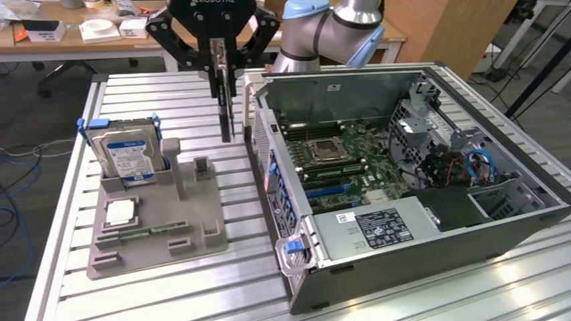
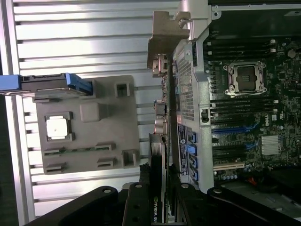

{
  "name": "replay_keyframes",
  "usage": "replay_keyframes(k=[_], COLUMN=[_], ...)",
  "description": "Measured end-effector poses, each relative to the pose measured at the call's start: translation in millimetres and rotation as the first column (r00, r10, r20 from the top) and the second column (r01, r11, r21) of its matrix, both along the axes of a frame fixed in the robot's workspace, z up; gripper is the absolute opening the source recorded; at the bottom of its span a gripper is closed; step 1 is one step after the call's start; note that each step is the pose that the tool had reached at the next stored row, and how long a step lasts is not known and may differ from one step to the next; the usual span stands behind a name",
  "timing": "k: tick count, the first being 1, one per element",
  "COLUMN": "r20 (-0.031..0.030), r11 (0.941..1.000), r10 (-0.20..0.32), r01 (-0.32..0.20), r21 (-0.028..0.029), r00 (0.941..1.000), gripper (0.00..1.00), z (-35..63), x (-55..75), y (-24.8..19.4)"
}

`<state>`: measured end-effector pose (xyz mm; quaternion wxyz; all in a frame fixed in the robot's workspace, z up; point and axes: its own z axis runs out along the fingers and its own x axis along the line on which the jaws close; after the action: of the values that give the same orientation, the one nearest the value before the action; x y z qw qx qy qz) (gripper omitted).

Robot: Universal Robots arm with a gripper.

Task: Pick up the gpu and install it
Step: 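Pick up the gpu and move the gpu toward the slot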

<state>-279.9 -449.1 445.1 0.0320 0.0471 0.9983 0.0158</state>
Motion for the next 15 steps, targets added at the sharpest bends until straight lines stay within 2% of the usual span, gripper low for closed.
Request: replay_keyframes(k=[6,13,15], r20=[0.0000,0.0000,-0.0015], r11=[1.0000,1.0000,1.0000], r10=[0.000,0.000,0.000], r01=[0.000,0.000,0.000], r21=[0.0000,0.0000,-0.0009], r00=[1.0000,1.0000,1.0000], gripper=[0.26,0.26,0.26], z=[-0.1,-0.1,-0.1], x=[7.4,8.8,12.9], y=[0.0,0.1,0.1])
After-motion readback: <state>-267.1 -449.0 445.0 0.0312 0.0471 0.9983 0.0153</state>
